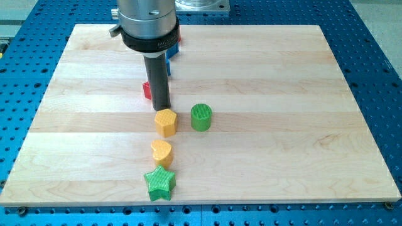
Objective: Slide the green circle above the hexagon
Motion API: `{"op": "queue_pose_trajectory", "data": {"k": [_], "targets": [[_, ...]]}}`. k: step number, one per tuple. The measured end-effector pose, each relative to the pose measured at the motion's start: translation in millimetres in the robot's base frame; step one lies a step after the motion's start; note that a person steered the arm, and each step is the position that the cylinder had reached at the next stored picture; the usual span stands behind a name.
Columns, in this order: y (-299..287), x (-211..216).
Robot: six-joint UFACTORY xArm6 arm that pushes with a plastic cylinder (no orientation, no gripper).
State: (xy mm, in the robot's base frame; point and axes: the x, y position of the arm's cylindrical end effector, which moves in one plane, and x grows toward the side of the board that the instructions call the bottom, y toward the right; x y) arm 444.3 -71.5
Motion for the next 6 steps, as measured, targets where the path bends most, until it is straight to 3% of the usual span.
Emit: {"op": "queue_pose_trajectory", "data": {"k": [2,3,6], "targets": [[134.2,1.4],[128.1,48.0],[94.1,47.5]]}}
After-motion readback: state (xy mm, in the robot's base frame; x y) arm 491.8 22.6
